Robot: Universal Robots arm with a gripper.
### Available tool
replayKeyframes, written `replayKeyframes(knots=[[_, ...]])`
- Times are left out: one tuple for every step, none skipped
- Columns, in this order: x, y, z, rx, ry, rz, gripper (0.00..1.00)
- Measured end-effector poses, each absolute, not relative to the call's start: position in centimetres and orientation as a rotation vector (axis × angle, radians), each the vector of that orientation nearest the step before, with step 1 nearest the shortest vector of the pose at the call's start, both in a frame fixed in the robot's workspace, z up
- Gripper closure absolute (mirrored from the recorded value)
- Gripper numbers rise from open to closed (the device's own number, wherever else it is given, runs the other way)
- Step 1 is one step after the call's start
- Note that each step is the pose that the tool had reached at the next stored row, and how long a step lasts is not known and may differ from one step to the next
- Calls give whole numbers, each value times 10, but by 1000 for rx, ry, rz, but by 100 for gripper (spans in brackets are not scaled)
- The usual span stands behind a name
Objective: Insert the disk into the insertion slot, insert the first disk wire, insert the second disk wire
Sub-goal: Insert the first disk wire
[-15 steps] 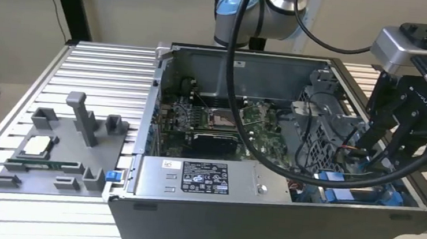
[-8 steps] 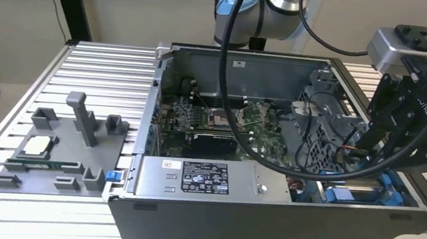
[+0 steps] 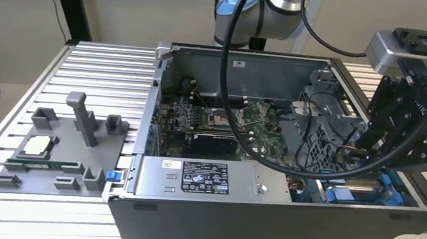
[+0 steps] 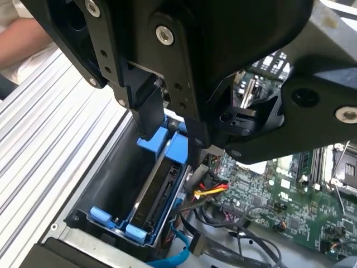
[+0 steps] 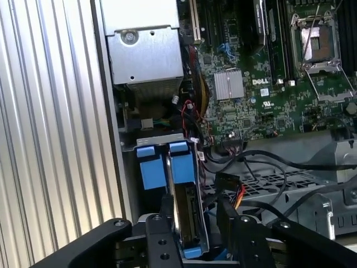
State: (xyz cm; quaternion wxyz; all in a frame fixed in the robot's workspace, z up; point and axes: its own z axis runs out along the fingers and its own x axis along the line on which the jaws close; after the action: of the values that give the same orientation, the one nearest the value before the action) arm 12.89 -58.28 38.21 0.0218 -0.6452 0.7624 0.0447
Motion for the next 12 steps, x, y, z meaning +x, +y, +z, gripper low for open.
replayKeyframes(knots=[[130,-582,382,-1998,2363,139,0],[132,-581,382,-1998,2363,140,0],[133,-580,382,-1998,2363,140,0],[133,-579,382,-1997,2363,140,0],[133,-578,382,-1996,2364,141,0],[133,-577,381,-1994,2364,141,0],[133,-576,381,-1992,2366,142,0],[133,-576,380,-1987,2369,142,0],[133,-575,380,-1982,2372,143,0],[133,-575,379,-1978,2375,144,0],[133,-575,379,-1974,2378,145,0],[134,-574,378,-1969,2380,146,0]])
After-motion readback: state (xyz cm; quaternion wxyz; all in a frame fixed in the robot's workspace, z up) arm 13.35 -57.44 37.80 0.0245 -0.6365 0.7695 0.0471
